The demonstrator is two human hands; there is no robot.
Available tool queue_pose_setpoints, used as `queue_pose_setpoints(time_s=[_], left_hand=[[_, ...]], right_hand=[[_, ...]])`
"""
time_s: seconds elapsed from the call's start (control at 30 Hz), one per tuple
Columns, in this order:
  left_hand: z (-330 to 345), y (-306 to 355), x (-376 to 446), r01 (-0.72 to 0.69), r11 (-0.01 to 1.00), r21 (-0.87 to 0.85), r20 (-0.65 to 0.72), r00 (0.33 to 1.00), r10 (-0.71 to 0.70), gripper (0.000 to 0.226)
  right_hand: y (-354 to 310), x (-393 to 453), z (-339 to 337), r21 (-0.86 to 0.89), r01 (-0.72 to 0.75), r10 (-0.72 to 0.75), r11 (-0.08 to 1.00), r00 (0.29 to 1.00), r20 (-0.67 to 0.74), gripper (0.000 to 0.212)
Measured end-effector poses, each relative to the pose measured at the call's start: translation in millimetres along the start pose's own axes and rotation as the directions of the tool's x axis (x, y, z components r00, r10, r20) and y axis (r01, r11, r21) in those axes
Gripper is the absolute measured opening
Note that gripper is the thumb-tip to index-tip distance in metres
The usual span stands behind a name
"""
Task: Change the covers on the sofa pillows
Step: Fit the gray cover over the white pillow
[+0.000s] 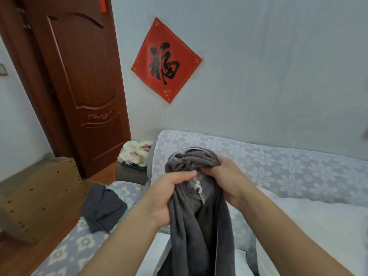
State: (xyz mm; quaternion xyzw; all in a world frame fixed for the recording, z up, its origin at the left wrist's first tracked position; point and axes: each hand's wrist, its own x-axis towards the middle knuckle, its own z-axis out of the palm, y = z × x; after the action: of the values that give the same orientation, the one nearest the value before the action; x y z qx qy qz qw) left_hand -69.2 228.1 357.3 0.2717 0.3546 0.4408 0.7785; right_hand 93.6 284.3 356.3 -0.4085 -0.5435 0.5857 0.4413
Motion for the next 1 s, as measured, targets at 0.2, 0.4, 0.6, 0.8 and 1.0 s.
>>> queue_pose_setpoints(time_s=[0.2, 0.4, 0.6, 0.8, 1.0], left_hand=[[-36, 26, -1, -0.089, 0.996, 0.023, -0.180, 0.979, 0.092, 0.024], [-73, 108, -11, -0.437, 0.849, 0.296, -0.283, 0.809, 0.515, 0.018], [-153, 163, -13, -0.418, 0.508, 0.753, -0.377, 0.359, 0.854, 0.013], [-289, 135, 6, -0.280, 0.755, 0.594, -0.707, 0.267, 0.655, 0.007], [-431, -8, -23, -0.052, 0.974, 0.221, -0.942, 0.247, 0.227, 0.028]], right_hand=[[41, 17, -19, -0.644, -0.065, 0.297, 0.762, 0.919, 0.258, 0.021], [12, 91, 15, -0.844, 0.009, -0.236, 0.536, 0.962, -0.139, 0.029], [40, 133, 68, -0.810, -0.056, -0.057, 0.584, 0.992, -0.109, 0.081], [168, 145, 94, -0.834, -0.247, 0.333, 0.493, 0.939, -0.082, 0.075], [316, 180, 127, -0.930, -0.284, 0.628, 0.235, 0.774, -0.077, 0.058]])
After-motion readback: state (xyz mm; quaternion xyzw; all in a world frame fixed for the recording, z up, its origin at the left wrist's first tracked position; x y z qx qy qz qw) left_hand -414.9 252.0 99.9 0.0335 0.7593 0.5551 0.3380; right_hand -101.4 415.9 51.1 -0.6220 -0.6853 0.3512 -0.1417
